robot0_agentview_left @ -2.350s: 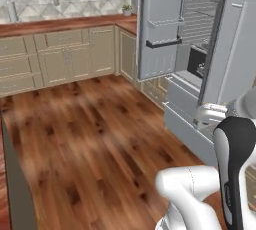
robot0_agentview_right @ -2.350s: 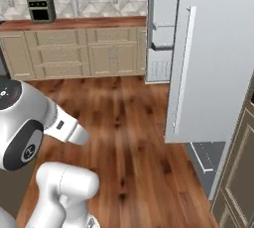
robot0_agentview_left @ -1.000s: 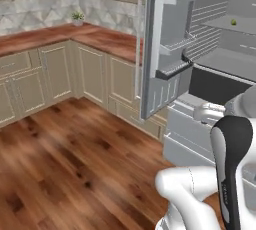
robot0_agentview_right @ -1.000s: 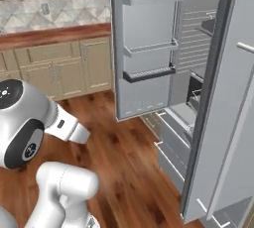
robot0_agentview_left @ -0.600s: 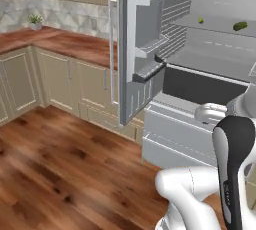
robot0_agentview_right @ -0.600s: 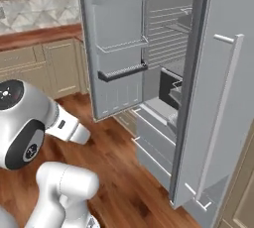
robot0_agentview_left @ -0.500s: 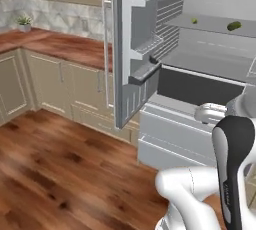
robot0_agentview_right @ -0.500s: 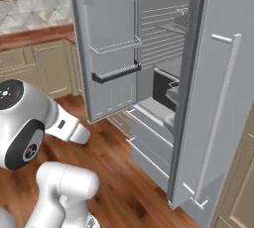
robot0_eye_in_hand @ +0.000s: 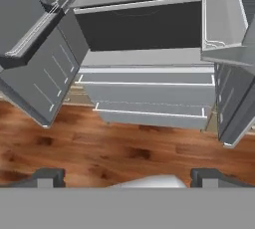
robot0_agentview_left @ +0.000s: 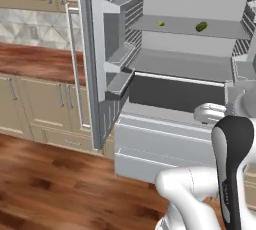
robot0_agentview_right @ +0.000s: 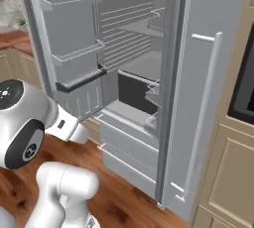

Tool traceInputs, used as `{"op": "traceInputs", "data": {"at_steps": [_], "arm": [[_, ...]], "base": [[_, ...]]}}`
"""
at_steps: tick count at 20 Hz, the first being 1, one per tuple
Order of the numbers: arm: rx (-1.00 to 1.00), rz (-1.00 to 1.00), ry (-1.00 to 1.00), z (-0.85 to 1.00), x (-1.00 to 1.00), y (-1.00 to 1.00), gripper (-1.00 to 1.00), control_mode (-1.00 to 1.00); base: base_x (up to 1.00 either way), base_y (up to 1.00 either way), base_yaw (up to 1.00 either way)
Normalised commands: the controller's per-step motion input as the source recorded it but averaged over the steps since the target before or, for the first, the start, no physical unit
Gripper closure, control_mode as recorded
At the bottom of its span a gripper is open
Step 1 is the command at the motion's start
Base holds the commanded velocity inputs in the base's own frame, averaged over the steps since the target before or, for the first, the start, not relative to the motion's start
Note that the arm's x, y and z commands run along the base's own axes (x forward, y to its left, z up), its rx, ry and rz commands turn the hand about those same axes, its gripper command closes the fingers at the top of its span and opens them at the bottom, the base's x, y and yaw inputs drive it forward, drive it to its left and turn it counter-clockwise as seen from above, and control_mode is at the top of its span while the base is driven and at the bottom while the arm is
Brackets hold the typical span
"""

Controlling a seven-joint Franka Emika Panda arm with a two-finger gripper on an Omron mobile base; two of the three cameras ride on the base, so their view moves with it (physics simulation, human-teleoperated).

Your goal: Gather the lemon wedge and cucumber from the fridge and place them on a tray on the dining counter. Then gather the fish and steak from the fridge and place them on the other tray.

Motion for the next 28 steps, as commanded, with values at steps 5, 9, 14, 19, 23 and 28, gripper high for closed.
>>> {"op": "traceInputs", "data": {"at_steps": [5,9,14,19,23,28], "arm": [[0.00,0.00,0.00,0.00,0.00,0.00,-1.00,1.00],[0.00,0.00,0.00,0.00,0.00,0.00,-1.00,1.00],[0.00,0.00,0.00,0.00,0.00,0.00,-1.00,1.00],[0.00,0.00,0.00,0.00,0.00,0.00,-1.00,1.00],[0.00,0.00,0.00,0.00,0.00,0.00,-1.00,1.00],[0.00,0.00,0.00,0.00,0.00,0.00,-1.00,1.00]], "base": [[0.57,0.19,-0.44],[0.62,0.34,-0.41],[0.59,0.35,-0.34],[0.62,0.03,-0.23],[0.56,0.06,-0.17],[0.42,0.06,-0.17]]}}
